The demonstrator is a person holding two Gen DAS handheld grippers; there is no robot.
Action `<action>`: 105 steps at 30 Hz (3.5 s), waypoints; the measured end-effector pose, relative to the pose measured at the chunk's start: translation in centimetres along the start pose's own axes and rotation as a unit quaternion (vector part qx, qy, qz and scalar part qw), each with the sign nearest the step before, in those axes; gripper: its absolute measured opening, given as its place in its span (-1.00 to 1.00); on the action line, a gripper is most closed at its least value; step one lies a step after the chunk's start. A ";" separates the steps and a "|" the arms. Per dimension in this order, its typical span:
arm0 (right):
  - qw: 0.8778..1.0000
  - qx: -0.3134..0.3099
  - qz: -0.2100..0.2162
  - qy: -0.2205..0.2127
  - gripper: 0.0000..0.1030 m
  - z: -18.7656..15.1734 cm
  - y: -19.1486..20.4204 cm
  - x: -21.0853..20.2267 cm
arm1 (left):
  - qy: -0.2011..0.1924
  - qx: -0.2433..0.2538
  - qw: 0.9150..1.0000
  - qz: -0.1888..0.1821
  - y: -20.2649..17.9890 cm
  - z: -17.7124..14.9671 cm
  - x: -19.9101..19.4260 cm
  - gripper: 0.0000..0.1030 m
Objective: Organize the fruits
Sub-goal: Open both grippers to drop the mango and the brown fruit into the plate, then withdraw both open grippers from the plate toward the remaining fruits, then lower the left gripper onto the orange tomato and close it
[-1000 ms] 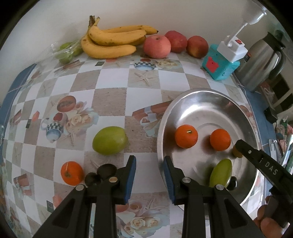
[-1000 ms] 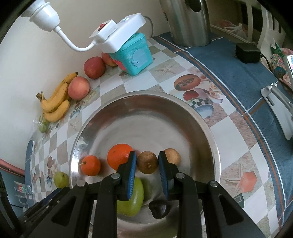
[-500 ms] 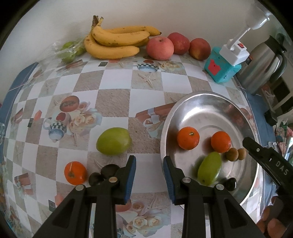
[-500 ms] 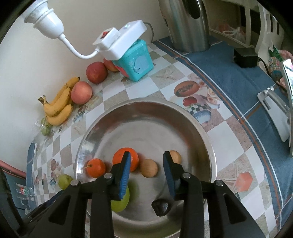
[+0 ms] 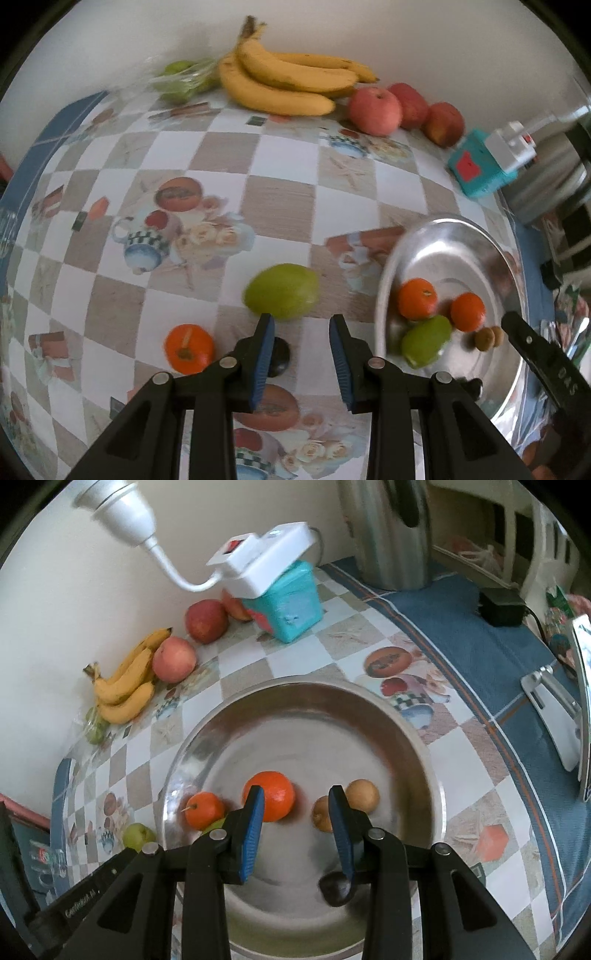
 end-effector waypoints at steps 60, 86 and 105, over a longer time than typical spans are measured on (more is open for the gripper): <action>0.994 -0.098 -0.040 0.026 0.99 -3.5 7.5 -0.4 | -0.057 0.008 0.994 0.088 5.6 0.2 -3.7 1.00; 0.984 -0.149 -0.020 0.095 0.99 -7.5 14.1 2.9 | -0.009 -0.066 0.993 0.098 12.1 -0.5 -1.6 1.00; 0.988 -0.108 -0.027 0.112 0.99 -7.1 11.7 3.2 | 0.044 -0.066 0.997 -0.010 9.6 -0.2 1.8 0.27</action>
Point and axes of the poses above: each gripper's, at about its wrist camera, not at the fingertips, and x roughly the way its jaws point, y to its left, z to its top, the point moved 4 cm from there along x, roughly the way its jaws point, and after that the axes turned 8 degrees about y, right-handed, at the moved point
